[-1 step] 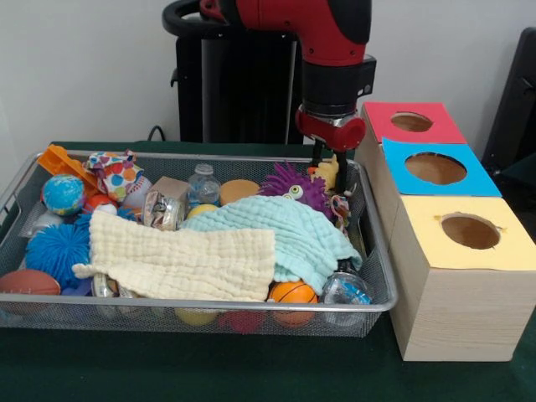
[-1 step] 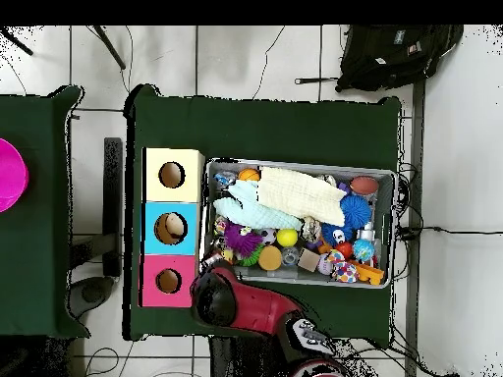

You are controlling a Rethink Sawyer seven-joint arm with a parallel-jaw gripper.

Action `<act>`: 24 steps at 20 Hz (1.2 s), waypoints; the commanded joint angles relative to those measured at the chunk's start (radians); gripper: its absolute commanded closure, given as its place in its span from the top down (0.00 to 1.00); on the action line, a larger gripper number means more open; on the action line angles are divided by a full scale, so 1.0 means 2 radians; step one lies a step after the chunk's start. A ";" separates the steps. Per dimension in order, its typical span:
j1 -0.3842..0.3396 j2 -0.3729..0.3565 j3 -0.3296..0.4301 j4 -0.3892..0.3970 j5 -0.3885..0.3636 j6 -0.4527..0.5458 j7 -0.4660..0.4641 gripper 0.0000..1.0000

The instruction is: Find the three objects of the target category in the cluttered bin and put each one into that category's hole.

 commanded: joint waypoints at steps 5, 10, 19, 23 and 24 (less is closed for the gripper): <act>-0.045 0.010 0.062 -0.013 -0.016 -0.001 0.050 0.00; -0.043 -0.004 0.063 -0.006 -0.010 0.015 0.051 0.00; -0.041 -0.026 0.067 0.001 0.001 0.041 0.054 0.00; -0.018 -0.036 0.047 0.001 0.011 0.044 0.059 0.00; -0.011 -0.041 0.040 0.000 0.013 0.049 0.058 0.00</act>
